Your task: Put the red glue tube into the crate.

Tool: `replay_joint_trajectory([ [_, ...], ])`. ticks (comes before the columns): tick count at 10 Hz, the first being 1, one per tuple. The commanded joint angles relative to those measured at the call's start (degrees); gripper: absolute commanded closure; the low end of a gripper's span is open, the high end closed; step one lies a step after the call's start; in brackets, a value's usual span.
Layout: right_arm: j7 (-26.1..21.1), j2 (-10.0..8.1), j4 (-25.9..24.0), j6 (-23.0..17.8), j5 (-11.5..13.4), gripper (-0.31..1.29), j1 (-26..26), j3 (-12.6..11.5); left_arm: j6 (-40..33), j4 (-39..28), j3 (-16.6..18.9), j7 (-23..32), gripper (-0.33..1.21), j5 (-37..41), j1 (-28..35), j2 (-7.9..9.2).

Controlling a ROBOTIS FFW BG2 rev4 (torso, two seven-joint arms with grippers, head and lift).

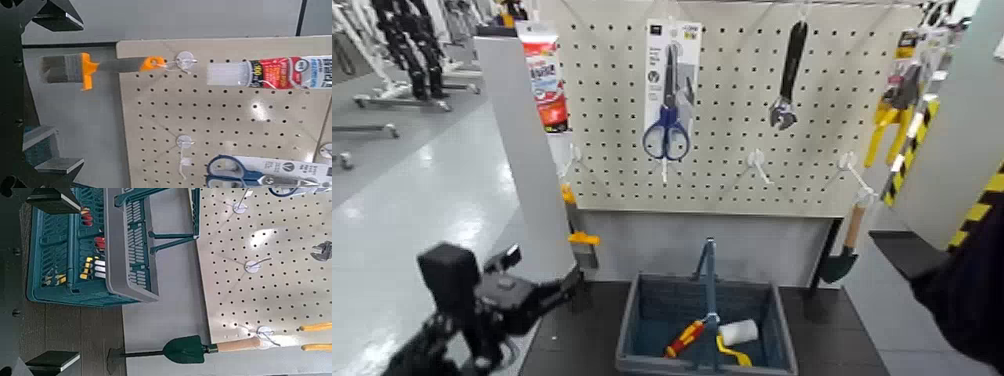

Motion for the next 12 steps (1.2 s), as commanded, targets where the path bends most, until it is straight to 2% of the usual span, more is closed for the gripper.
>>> replay_joint_trajectory([
  [1,0.0,8.26,0.0,0.0,0.0,0.01,0.0,0.0,4.7,-1.3,2.5,-0.4,0.09,4.4,-4.6,-0.22],
  [2,0.0,8.17,0.0,0.0,0.0,0.01,0.0,0.1,9.1,-1.4,4.2,-4.5,0.09,4.9,-7.8,-0.13],
  [4,0.0,8.17,0.0,0.0,0.0,0.01,-0.1,0.1,12.4,-1.4,4.9,-6.1,0.09,6.9,-12.8,1.98],
  [6,0.2,8.17,0.3,0.0,-0.2,0.01,-0.3,0.3,15.9,-0.1,6.5,-9.5,0.09,9.1,-17.7,3.12],
  [9,0.2,8.26,0.7,-0.2,-0.8,0.01,-0.5,0.4,16.7,2.8,6.9,-14.5,0.09,9.5,-23.2,3.56],
  [12,0.7,8.09,1.1,-0.5,-1.4,0.01,-0.8,0.5,17.1,7.5,6.6,-19.3,0.10,10.1,-29.6,5.67],
])
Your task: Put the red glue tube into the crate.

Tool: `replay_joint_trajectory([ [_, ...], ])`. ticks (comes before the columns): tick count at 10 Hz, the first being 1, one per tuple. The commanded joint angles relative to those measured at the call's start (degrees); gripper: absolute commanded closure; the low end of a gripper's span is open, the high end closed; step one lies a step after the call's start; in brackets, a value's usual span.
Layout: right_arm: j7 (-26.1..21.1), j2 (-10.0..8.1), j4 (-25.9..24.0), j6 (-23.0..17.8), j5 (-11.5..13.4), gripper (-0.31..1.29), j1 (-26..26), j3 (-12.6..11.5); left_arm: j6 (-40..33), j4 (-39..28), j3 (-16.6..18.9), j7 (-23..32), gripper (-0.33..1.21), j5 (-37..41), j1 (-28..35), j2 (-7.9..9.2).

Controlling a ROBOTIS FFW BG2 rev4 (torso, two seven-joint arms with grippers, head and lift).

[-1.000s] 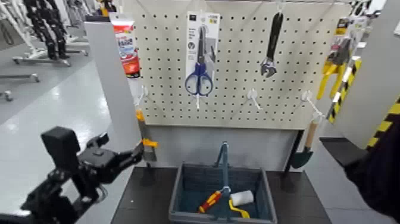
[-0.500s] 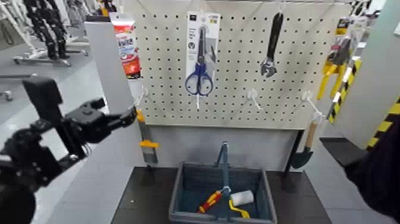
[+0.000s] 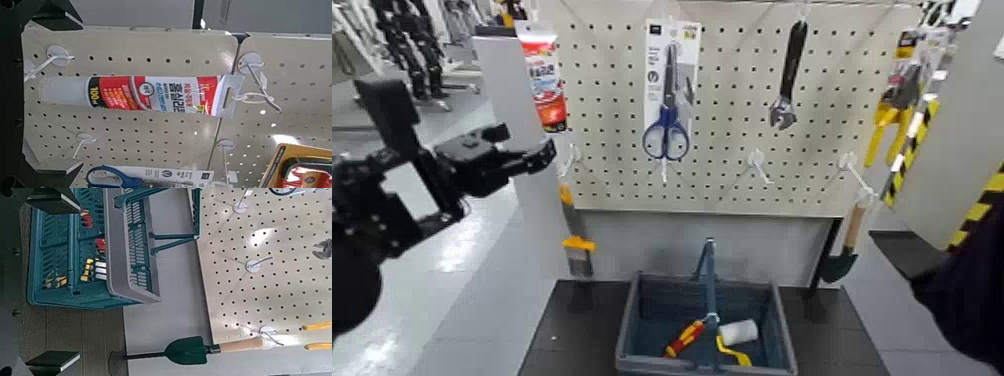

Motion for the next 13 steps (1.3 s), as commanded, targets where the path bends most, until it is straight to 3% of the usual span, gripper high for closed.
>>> replay_joint_trajectory([
  [1,0.3,8.00,0.2,-0.3,-0.6,0.01,-0.2,0.1,0.0,4.6,-0.9,-3.3,0.10,0.5,-5.6,1.76],
  [6,1.3,8.00,0.9,-0.8,-1.5,0.02,-0.9,0.3,0.5,15.9,-4.4,-14.5,0.13,0.2,-16.1,3.60],
  [9,1.9,8.00,1.4,-0.8,-2.0,0.02,-1.4,0.3,1.1,20.1,-6.7,-19.9,0.17,-0.4,-19.4,3.78],
  [10,2.0,7.91,1.6,-0.9,-2.1,0.02,-1.6,0.3,1.1,20.9,-7.1,-20.6,0.26,-0.4,-19.9,3.60],
  [12,2.3,7.91,1.9,-1.0,-2.4,0.02,-1.9,0.3,2.0,21.8,-8.5,-22.5,0.96,-0.9,-21.3,3.60],
  [13,2.3,7.91,2.1,-1.0,-2.5,0.02,-2.0,0.3,2.2,21.7,-8.8,-22.7,1.14,-0.7,-21.8,3.51],
])
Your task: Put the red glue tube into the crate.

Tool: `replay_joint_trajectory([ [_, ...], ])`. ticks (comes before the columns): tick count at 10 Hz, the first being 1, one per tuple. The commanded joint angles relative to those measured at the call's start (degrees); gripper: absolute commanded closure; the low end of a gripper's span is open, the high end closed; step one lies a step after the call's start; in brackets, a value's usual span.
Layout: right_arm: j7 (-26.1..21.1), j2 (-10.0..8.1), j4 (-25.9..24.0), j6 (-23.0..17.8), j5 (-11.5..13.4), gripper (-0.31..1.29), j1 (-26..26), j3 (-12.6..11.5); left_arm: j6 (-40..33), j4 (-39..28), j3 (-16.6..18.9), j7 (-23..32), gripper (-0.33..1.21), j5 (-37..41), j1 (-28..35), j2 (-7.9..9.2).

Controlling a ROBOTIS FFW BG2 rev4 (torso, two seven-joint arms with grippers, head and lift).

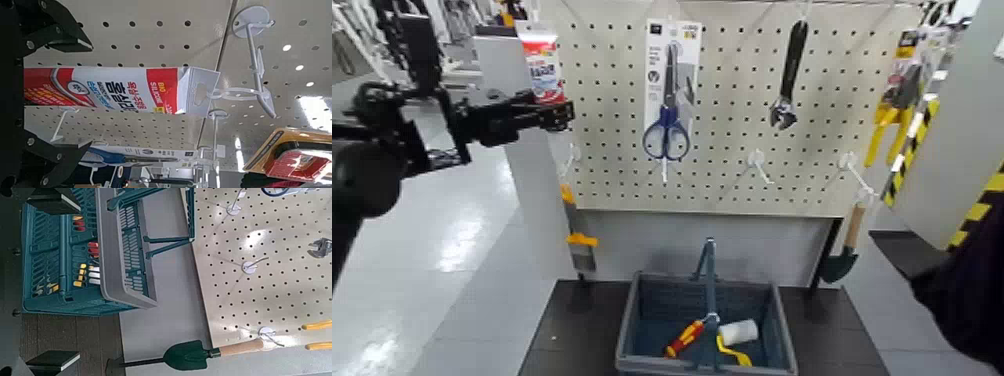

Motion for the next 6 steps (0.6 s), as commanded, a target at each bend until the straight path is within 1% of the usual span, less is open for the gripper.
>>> replay_joint_trajectory([
  [1,0.1,8.00,0.3,-0.1,-0.3,0.02,-0.2,-0.1,0.6,-0.1,-0.7,-0.2,1.15,-0.5,-1.0,-0.54],
  [6,0.2,7.91,0.8,-0.2,-0.6,0.02,-0.5,-0.1,1.3,-0.4,-0.1,-0.2,1.16,-0.9,-1.0,-0.54],
])
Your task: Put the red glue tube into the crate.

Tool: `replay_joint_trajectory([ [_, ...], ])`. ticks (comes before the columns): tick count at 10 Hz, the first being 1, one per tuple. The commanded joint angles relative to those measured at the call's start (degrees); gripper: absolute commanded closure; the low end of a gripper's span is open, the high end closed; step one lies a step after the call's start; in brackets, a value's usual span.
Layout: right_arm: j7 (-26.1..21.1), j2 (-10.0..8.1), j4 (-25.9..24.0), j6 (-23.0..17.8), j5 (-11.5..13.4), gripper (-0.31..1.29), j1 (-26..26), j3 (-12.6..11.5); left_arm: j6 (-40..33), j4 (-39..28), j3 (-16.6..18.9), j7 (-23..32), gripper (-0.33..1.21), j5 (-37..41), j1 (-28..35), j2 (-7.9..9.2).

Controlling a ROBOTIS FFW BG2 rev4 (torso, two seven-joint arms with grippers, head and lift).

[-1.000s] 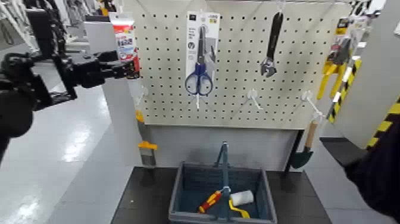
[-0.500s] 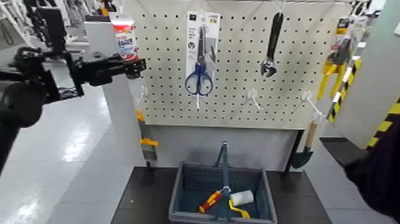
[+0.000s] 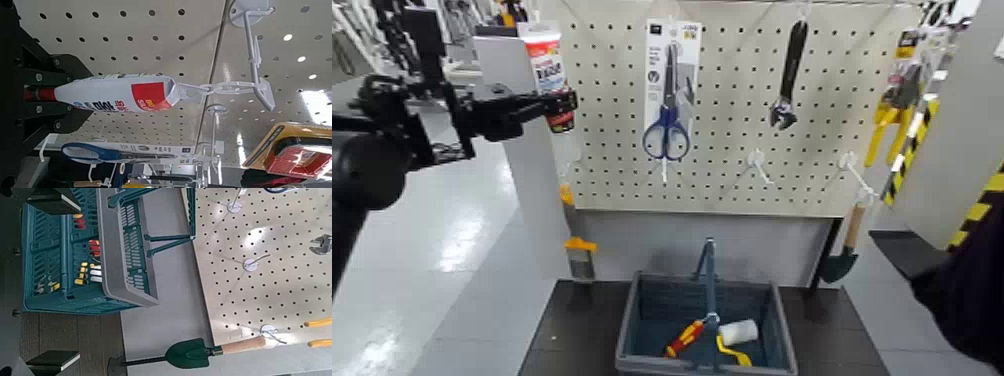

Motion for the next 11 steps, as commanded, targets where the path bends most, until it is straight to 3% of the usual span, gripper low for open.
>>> replay_joint_trajectory([
  [1,0.0,8.00,0.0,-0.1,0.0,0.02,0.1,0.0,0.3,-0.4,0.4,0.0,1.15,0.0,0.0,0.09],
  [7,0.0,8.09,0.1,-0.1,-0.1,0.02,0.2,0.2,2.8,-7.3,0.5,1.1,1.16,2.4,-0.5,-0.79],
  [11,0.0,8.09,0.1,-0.2,-0.3,0.02,0.2,0.4,5.8,-13.4,-4.8,5.0,1.16,7.3,-2.3,-1.32],
])
